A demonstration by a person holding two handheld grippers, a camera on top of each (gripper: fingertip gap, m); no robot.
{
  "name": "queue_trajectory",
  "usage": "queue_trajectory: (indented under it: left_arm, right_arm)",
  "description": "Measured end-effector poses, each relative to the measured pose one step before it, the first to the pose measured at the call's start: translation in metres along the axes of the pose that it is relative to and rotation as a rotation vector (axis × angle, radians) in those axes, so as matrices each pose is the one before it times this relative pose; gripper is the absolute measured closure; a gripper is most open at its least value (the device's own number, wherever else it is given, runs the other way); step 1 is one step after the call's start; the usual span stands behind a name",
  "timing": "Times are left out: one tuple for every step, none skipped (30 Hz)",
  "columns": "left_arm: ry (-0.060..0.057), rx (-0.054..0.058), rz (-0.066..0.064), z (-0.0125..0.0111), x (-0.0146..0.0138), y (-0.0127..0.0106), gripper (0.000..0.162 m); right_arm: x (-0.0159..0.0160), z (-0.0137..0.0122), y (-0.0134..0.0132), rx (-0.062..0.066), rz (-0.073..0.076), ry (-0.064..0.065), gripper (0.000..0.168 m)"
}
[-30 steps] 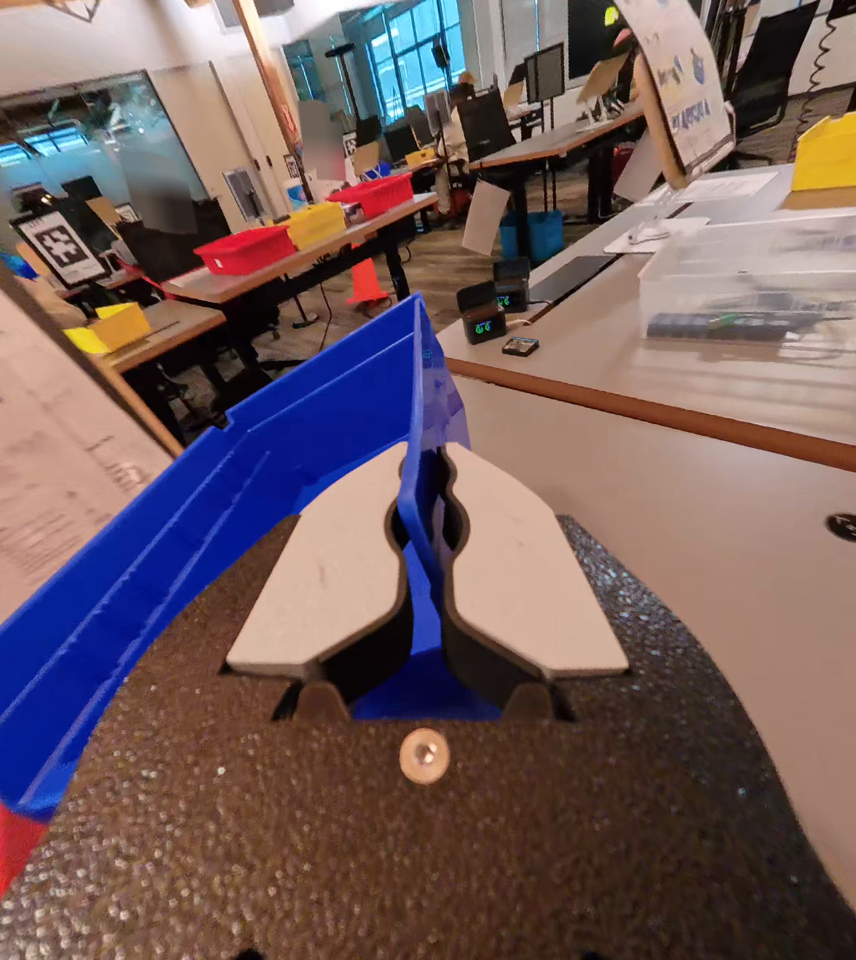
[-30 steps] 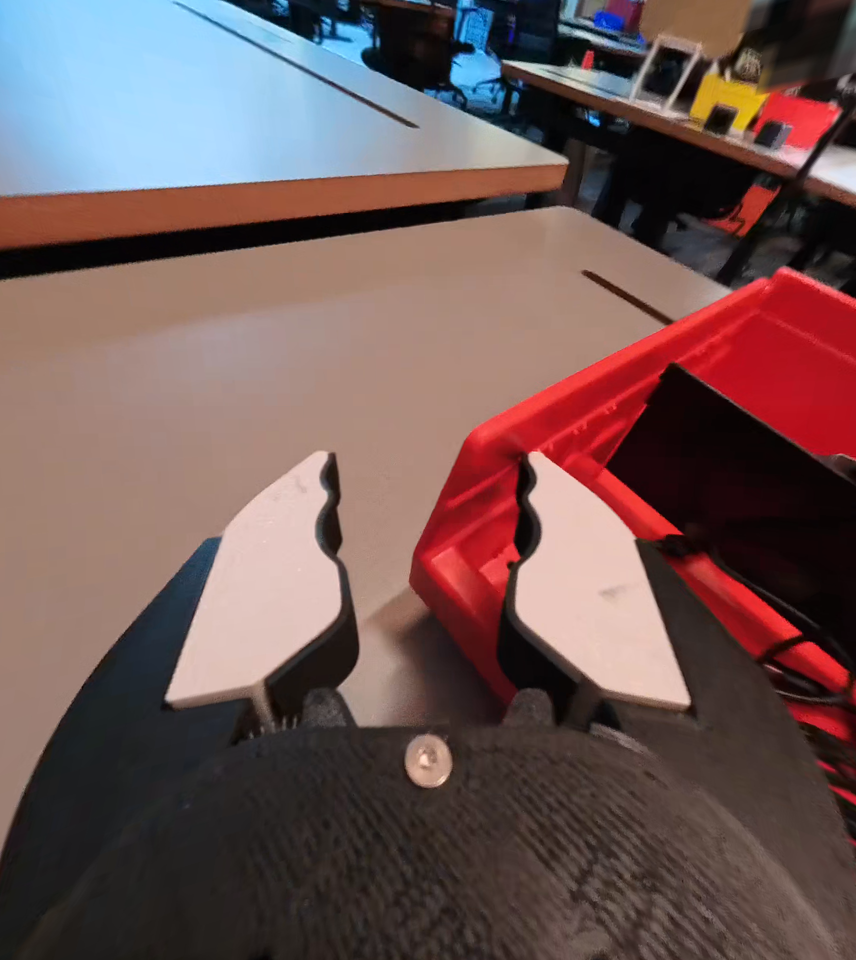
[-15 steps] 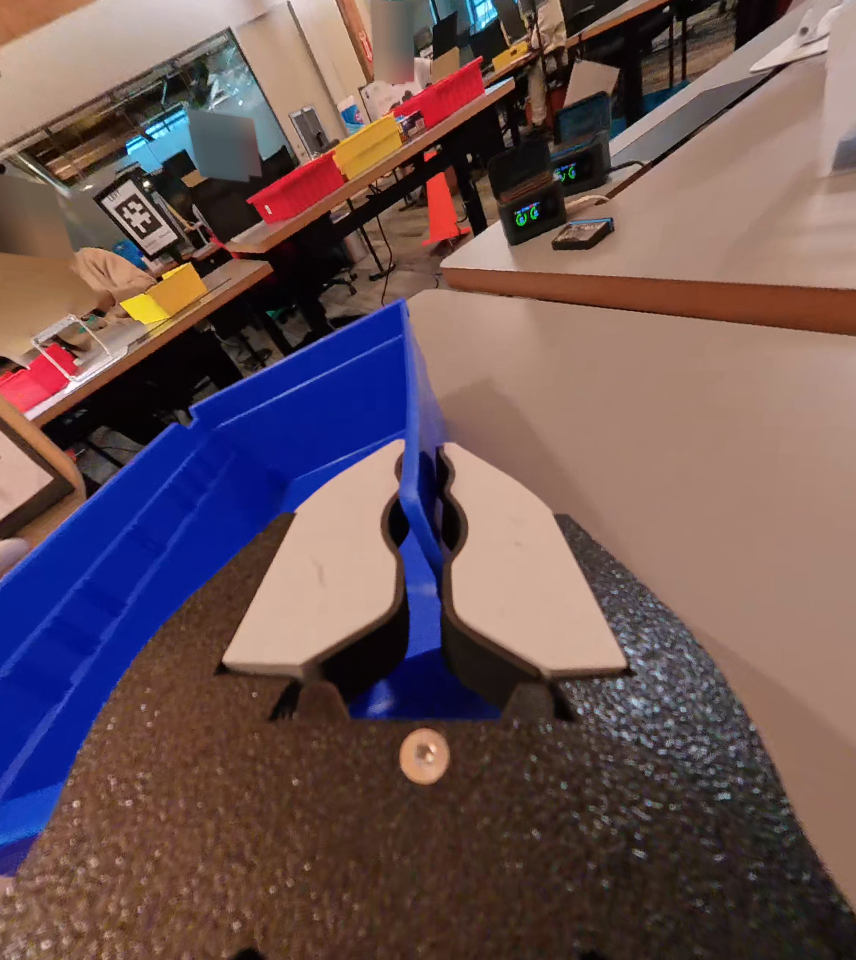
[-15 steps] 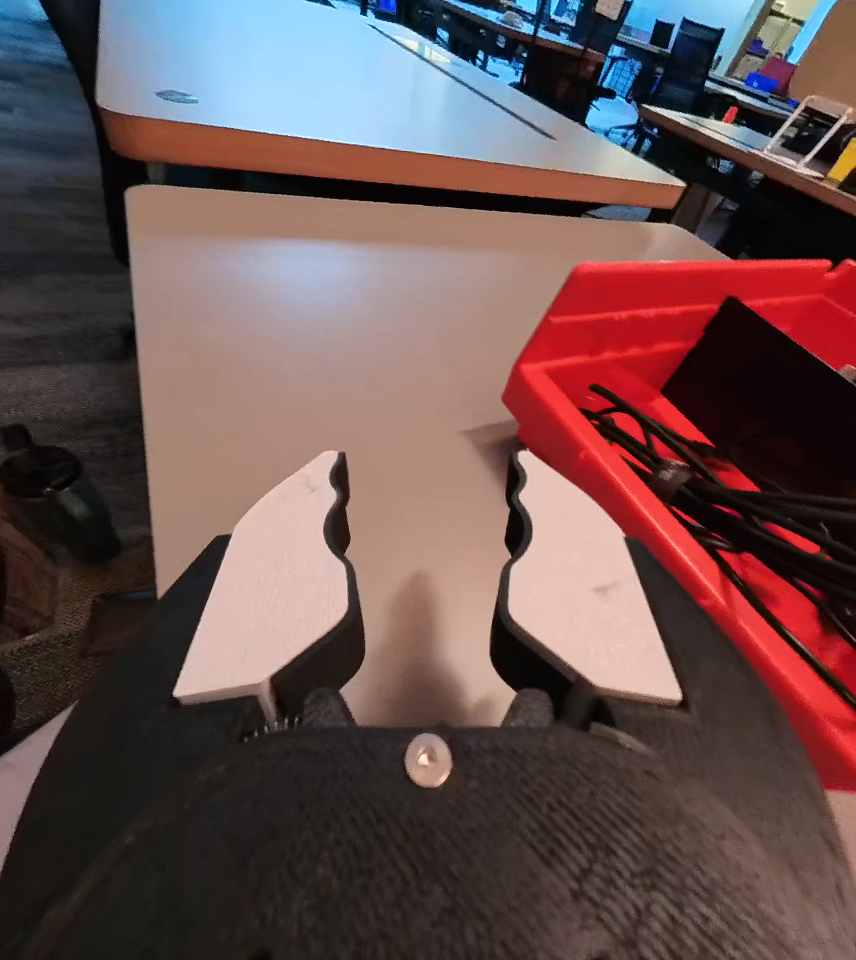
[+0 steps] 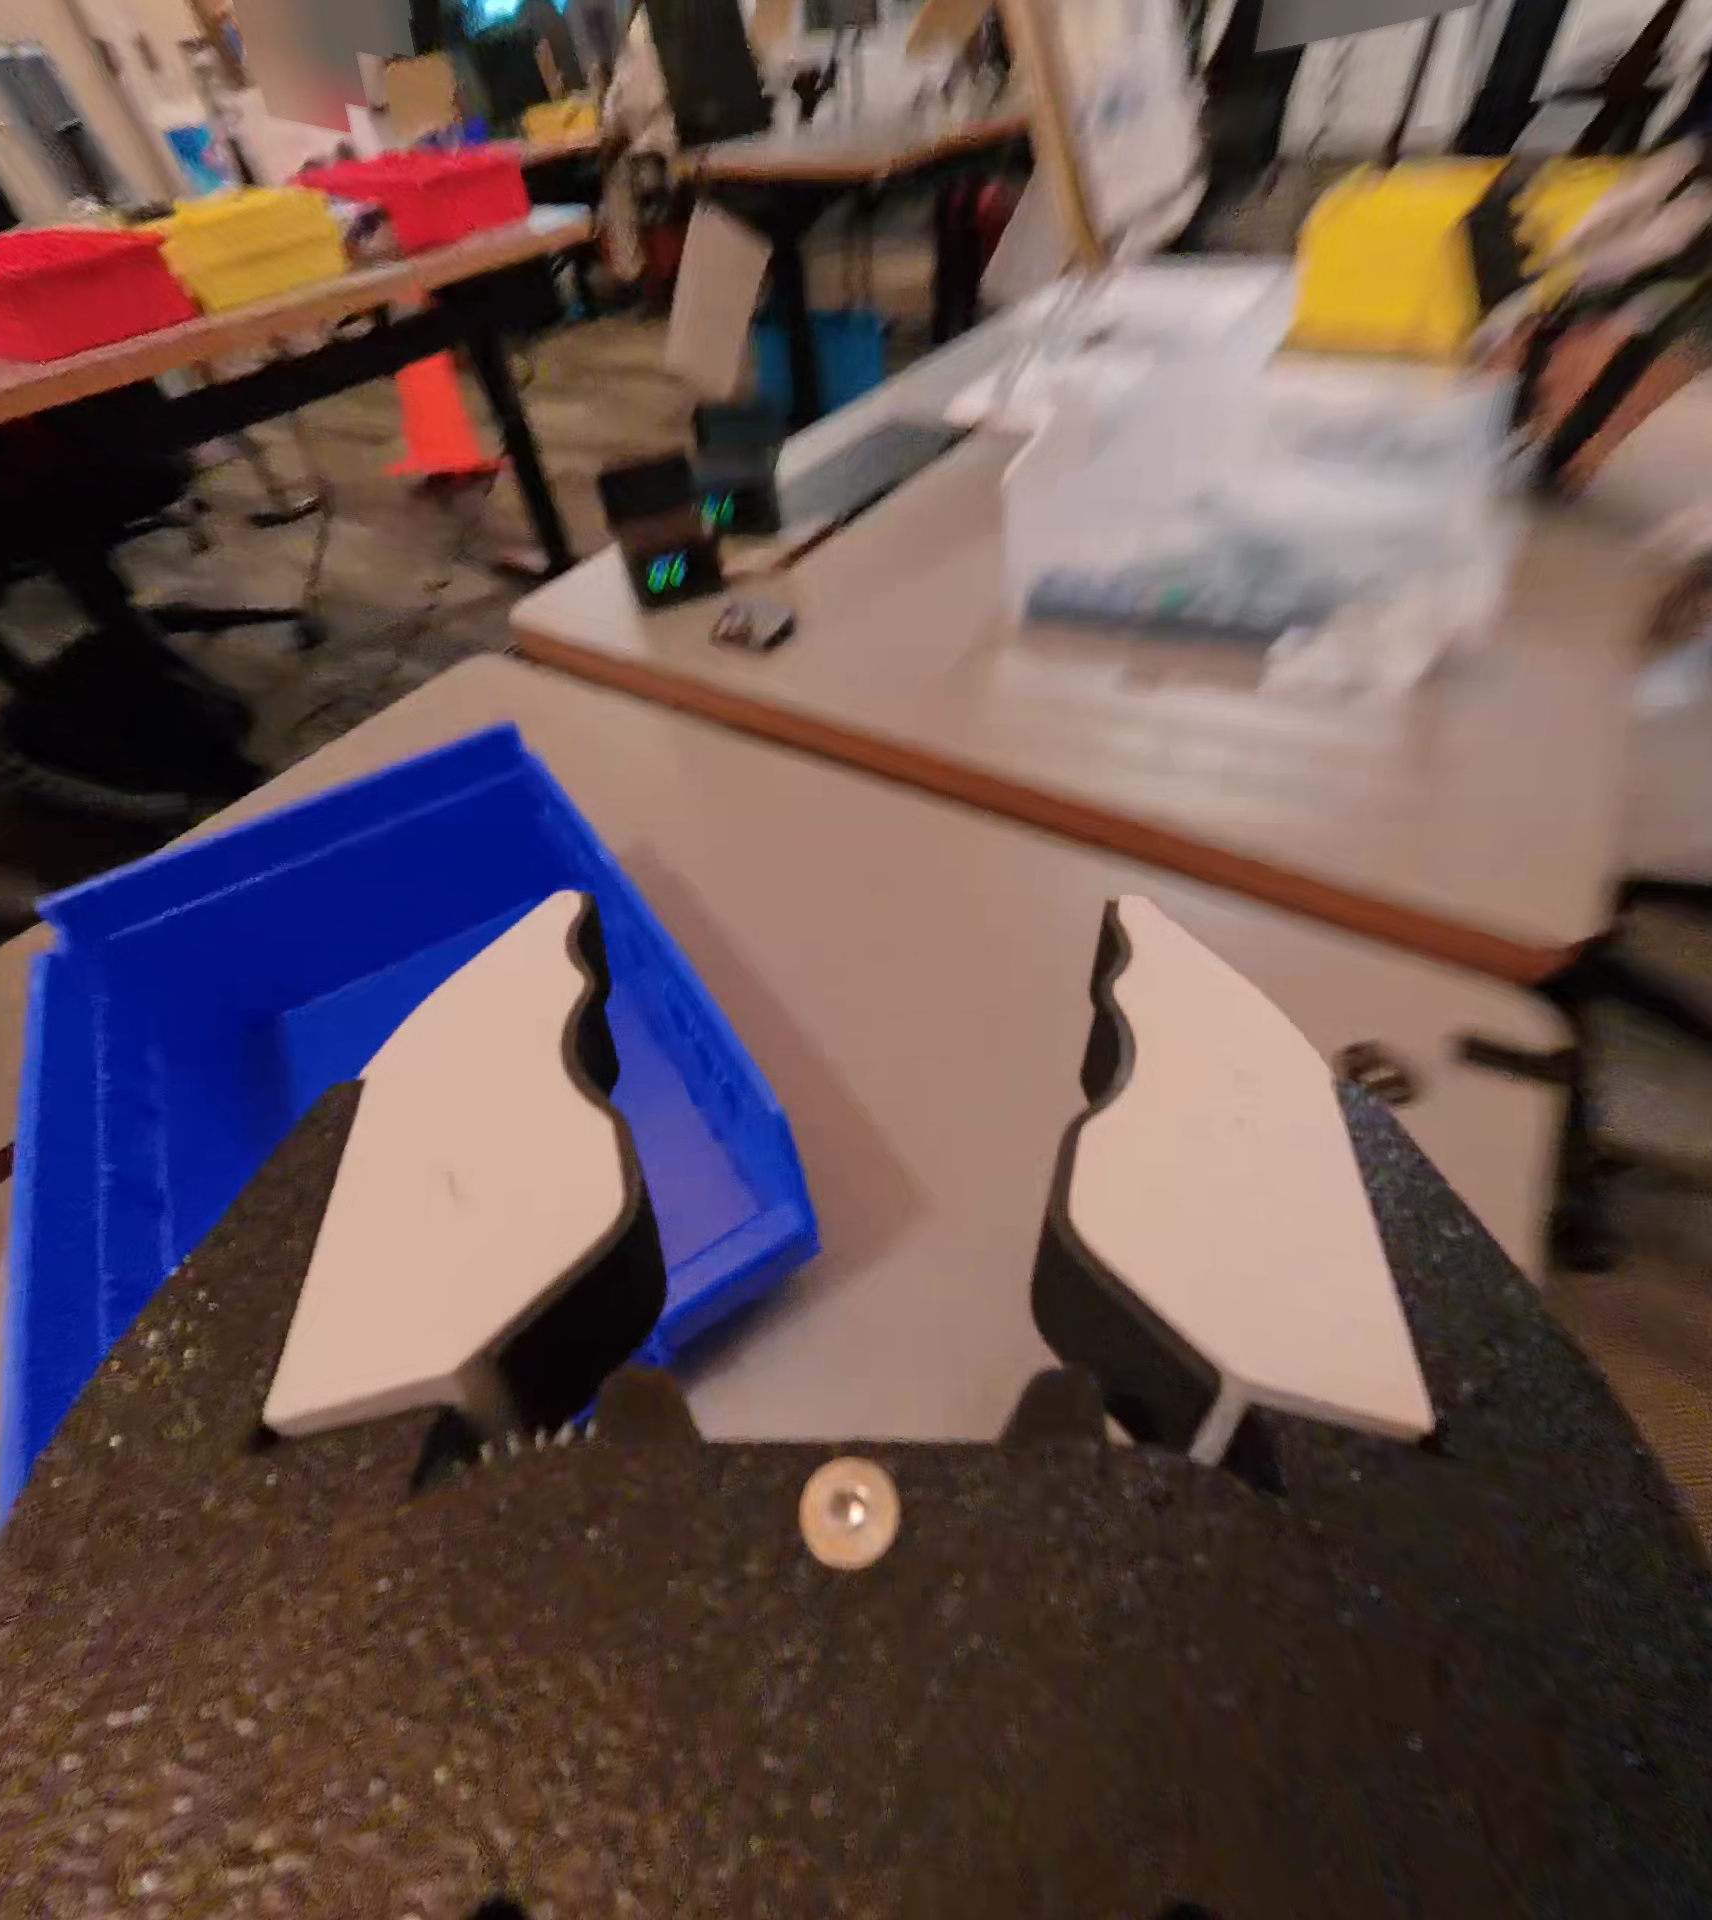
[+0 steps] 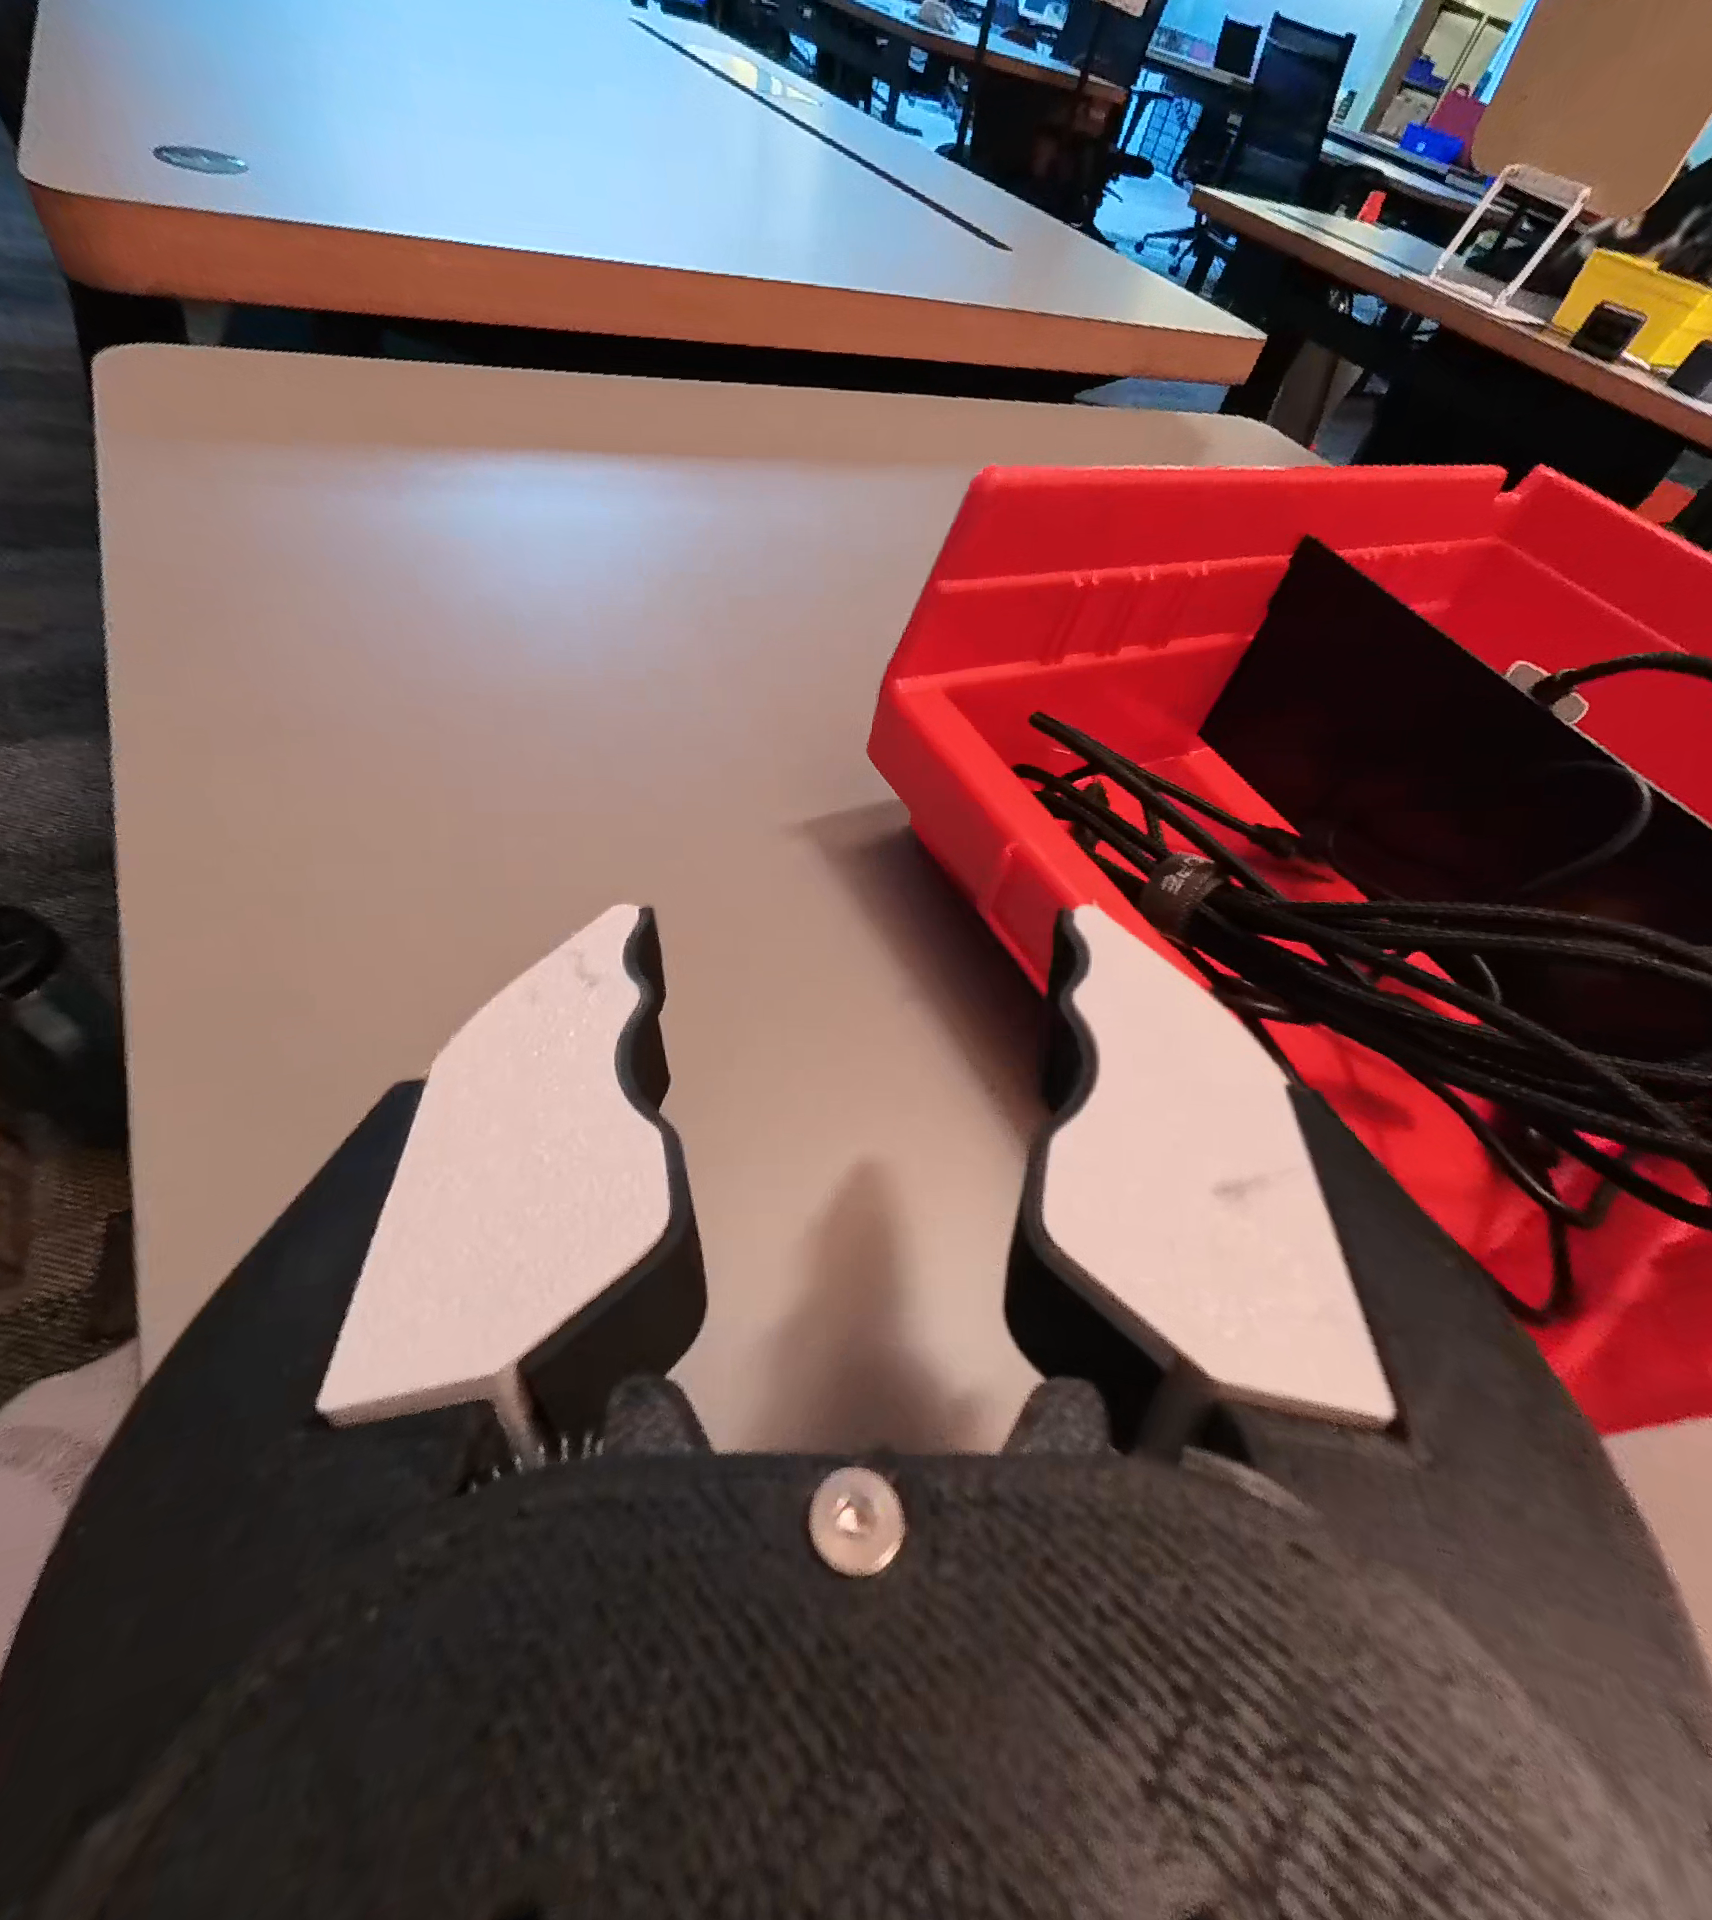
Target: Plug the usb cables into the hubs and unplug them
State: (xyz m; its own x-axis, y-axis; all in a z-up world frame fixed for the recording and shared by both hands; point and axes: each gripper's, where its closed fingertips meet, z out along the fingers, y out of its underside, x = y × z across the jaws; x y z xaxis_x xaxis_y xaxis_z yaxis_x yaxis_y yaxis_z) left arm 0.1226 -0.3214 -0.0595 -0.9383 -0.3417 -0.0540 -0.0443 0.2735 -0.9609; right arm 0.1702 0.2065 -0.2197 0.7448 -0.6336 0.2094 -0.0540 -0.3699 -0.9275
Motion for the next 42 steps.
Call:
queue_trajectory:
  left_arm:
    - [0.0300, 0.0373, -0.0522, -0.02754, -0.00517, -0.02264, 0.076]
    - [0.0151, 0.0280, -0.0373, -0.02853, -0.00796, -0.02109, 0.078]
    - [-0.0052, 0.0309, -0.0190, -0.03021, -0.01170, -0.01991, 0.079]
    - [-0.0236, 0.0420, -0.0007, -0.03206, -0.01576, -0.01910, 0.078]
    - [-0.0438, 0.0491, 0.0199, -0.03308, -0.02127, -0.01745, 0.079]
    - [-0.0746, 0.0470, 0.0324, -0.03357, -0.02918, -0.01393, 0.080]
    - [-0.1007, 0.0426, 0.0401, -0.03244, -0.03725, -0.00882, 0.081]
    - [-0.1086, 0.0300, 0.0400, -0.02981, -0.04304, -0.00201, 0.082]
    - [-0.1059, 0.0081, 0.0312, -0.02590, -0.04614, 0.00706, 0.085]
    - [-0.0991, -0.0139, 0.0163, -0.02133, -0.04647, 0.01622, 0.087]
    - [-0.0744, -0.0343, 0.0046, -0.01639, -0.04223, 0.02429, 0.086]
    - [-0.0505, -0.0511, -0.0031, -0.01225, -0.03587, 0.03078, 0.086]
    - [-0.0349, -0.0608, -0.0125, -0.00863, -0.02930, 0.03514, 0.085]
    - [-0.0178, -0.0618, -0.0227, -0.00535, -0.02144, 0.03638, 0.084]
    - [-0.0008, -0.0563, -0.0307, -0.00309, -0.01357, 0.03507, 0.083]
    - [0.0123, -0.0373, -0.0246, -0.00111, -0.00718, 0.03087, 0.082]
    - [0.0106, -0.0162, -0.0169, 0.00049, -0.00386, 0.02572, 0.082]
    - [0.0037, -0.0086, -0.0180, 0.00132, -0.00201, 0.02056, 0.082]
    - [0.0009, -0.0051, -0.0129, 0.00216, -0.00056, 0.01518, 0.082]
    - [-0.0004, -0.0008, -0.0036, 0.00358, 0.00042, 0.01033, 0.084]
    - [-0.0116, -0.0078, 0.0044, 0.00512, -0.00052, 0.00781, 0.086]
    - [-0.0176, -0.0240, 0.0131, 0.00662, -0.00114, 0.00745, 0.087]
    - [-0.0212, -0.0356, 0.0125, 0.00754, -0.00157, 0.00703, 0.088]
    - [-0.0248, -0.0345, 0.0051, 0.00757, -0.00177, 0.00528, 0.093]
    - [-0.0318, -0.0167, 0.0045, 0.00685, -0.00304, 0.00224, 0.096]
    - [-0.0585, 0.0057, 0.0093, 0.00448, -0.00748, -0.00047, 0.104]
    - [-0.0927, 0.0089, 0.0116, 0.00160, -0.01367, -0.00005, 0.128]
    - [-0.0664, 0.0071, 0.0171, 0.00059, -0.01123, 0.00084, 0.153]
    - [0.0141, 0.0166, 0.0179, 0.00039, -0.00013, 0.00005, 0.154]
    - [0.0081, 0.0109, -0.0103, -0.00007, -0.00031, 0.00009, 0.154]
    - [0.0047, 0.0013, -0.0043, -0.00002, -0.00066, 0.00013, 0.154]
    - [-0.0074, -0.0016, 0.0125, 0.00005, -0.00250, 0.00025, 0.154]
    - [-0.0140, -0.0025, 0.0161, -0.00011, -0.00417, 0.00060, 0.154]
    - [-0.0089, 0.0003, 0.0037, -0.00069, -0.00408, 0.00094, 0.154]
    - [0.0033, 0.0019, -0.0148, -0.00118, -0.00330, 0.00106, 0.154]
    - [0.0035, 0.0022, -0.0195, -0.00126, -0.00378, 0.00133, 0.154]
    - [-0.0079, 0.0008, -0.0090, -0.00138, -0.00535, 0.00120, 0.154]
    - [-0.0136, -0.0027, 0.0013, -0.00128, -0.00602, 0.00136, 0.154]
    - [-0.0126, -0.0036, -0.0002, -0.00099, -0.00628, 0.00138, 0.154]
    - [-0.0065, -0.0015, -0.0057, -0.00047, -0.00594, 0.00127, 0.154]
    - [-0.0016, 0.0001, -0.0076, -0.00009, -0.00571, 0.00104, 0.154]
    - [-0.0017, -0.0006, -0.0035, 0.00052, -0.00572, 0.00095, 0.154]
  right_arm:
    - [0.00428, -0.00173, 0.00158, -0.0015, -0.0055, 0.0119, 0.096]
    - [0.00624, -0.00191, 0.00192, -0.0019, 0.0002, 0.0193, 0.096]
    - [0.00724, -0.00219, 0.00256, -0.0056, 0.0080, 0.0207, 0.096]
    - [0.00635, -0.00285, 0.00342, -0.0110, 0.0150, 0.0120, 0.094]
    - [0.00376, -0.00399, 0.00392, -0.0137, 0.0169, -0.0035, 0.093]
    - [0.00167, -0.00557, 0.00401, -0.0174, 0.0138, -0.0126, 0.091]
    - [-0.00020, -0.00754, 0.00330, -0.0159, 0.0057, -0.0179, 0.088]
    - [-0.00058, -0.01002, 0.00211, -0.0082, -0.0073, -0.0145, 0.086]
    - [-0.00050, -0.01219, 0.00009, 0.0054, -0.0181, -0.0150, 0.085]
    - [0.00221, -0.01508, -0.00230, 0.0199, -0.0139, -0.0059, 0.085]
    - [0.00851, -0.01743, -0.00458, 0.0343, 0.0066, 0.0197, 0.085]
    - [0.01526, -0.01857, -0.00532, 0.0396, 0.0218, 0.0364, 0.086]
    - [0.02499, -0.01901, -0.00353, 0.0265, 0.0337, 0.0709, 0.086]
    - [0.03681, -0.01885, -0.00103, 0.0066, 0.0280, 0.1207, 0.087]
    - [0.04807, -0.01777, 0.00135, -0.0131, 0.0076, 0.1714, 0.091]
    - [0.05465, -0.01371, 0.00342, -0.0209, -0.0075, 0.1956, 0.090]
    - [0.05280, -0.00666, 0.00530, -0.0195, -0.0069, 0.1714, 0.086]
    - [0.04750, 0.00062, 0.00812, -0.0149, 0.0129, 0.1378, 0.086]
    - [0.03843, 0.00658, 0.01202, -0.0268, 0.0360, 0.0892, 0.085]
    - [0.02955, 0.01003, 0.01325, -0.0390, 0.0596, 0.0448, 0.083]
    - [0.02664, 0.01156, 0.01108, -0.0271, 0.0737, 0.0419, 0.082]
    - [0.01961, 0.01241, 0.00951, -0.0201, 0.0738, 0.0178, 0.081]
    - [0.01051, 0.01107, 0.00849, -0.0296, 0.0659, -0.0203, 0.082]
    - [0.00645, 0.00947, 0.00622, -0.0235, 0.0480, -0.0218, 0.086]
    - [0.00371, 0.00854, 0.00551, -0.0127, 0.0169, -0.0156, 0.092]
    - [0.00332, 0.00635, 0.00292, 0.0070, -0.0133, 0.0046, 0.089]
    - [0.00337, 0.00270, -0.00045, 0.0236, -0.0528, 0.0253, 0.098]
    - [0.00720, 0.00190, 0.00207, -0.0007, -0.0845, 0.0569, 0.111]
    - [0.00913, 0.00146, 0.00395, -0.0232, -0.1144, 0.0662, 0.124]
    - [0.00803, 0.00125, 0.00235, -0.0095, -0.1104, 0.0545, 0.136]
    - [0.00438, 0.00173, 0.00126, 0.0071, -0.0618, 0.0250, 0.139]
    - [0.00537, 0.00245, 0.00174, 0.0059, -0.0021, 0.0268, 0.141]
    - [0.00392, 0.00189, 0.00168, 0.0040, 0.0041, 0.0118, 0.142]
    - [0.00386, -0.00048, -0.00046, 0.0050, 0.0018, 0.0112, 0.144]
    - [0.00674, -0.00138, -0.00155, 0.0069, 0.0036, 0.0348, 0.132]
    - [0.00679, -0.00093, 0.00056, -0.0046, 0.0062, 0.0354, 0.117]
    - [0.00429, -0.00192, 0.00215, -0.0174, 0.0234, 0.0155, 0.109]
    - [0.00363, -0.00277, -0.00040, 0.0018, 0.0293, 0.0079, 0.105]
    - [0.00513, -0.00252, -0.00228, 0.0190, 0.0206, 0.0163, 0.102]
    - [0.00188, -0.00043, -0.00129, 0.0185, 0.0132, -0.0084, 0.099]
    - [-0.00406, 0.00276, 0.00377, -0.0080, 0.0114, -0.0436, 0.101]
    - [-0.00812, 0.00652, 0.01004, -0.0432, 0.0153, -0.0634, 0.102]
